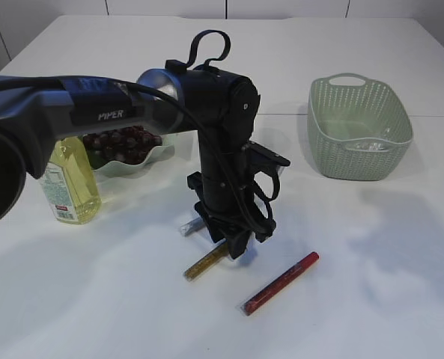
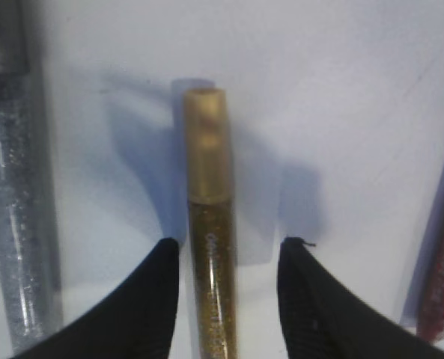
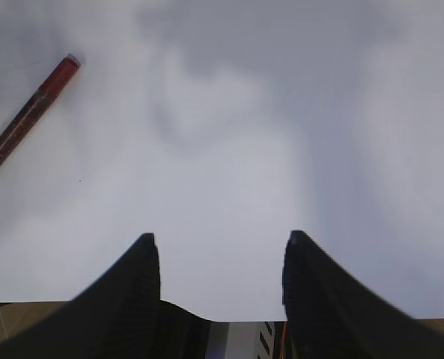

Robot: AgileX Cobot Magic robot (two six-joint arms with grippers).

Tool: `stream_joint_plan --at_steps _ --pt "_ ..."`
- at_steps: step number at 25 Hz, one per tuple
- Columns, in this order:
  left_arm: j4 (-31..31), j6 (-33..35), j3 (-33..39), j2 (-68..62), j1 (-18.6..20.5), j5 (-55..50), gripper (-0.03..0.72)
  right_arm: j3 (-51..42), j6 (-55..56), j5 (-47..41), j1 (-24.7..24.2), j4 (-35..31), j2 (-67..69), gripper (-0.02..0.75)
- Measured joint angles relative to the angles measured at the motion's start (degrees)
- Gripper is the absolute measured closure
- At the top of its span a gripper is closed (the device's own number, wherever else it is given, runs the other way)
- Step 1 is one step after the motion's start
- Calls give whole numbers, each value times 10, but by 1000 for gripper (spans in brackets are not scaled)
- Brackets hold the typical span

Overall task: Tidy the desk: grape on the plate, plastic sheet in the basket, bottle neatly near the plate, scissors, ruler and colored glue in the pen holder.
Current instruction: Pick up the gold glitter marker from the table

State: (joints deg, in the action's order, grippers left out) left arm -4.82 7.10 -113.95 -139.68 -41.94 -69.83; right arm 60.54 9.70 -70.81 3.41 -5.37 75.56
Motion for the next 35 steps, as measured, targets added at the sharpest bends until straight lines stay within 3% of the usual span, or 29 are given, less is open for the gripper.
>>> stream_joint_plan --at_steps 35 --pt "-7 -2 -2 -11 0 1 393 0 0 0 0 1 0 321"
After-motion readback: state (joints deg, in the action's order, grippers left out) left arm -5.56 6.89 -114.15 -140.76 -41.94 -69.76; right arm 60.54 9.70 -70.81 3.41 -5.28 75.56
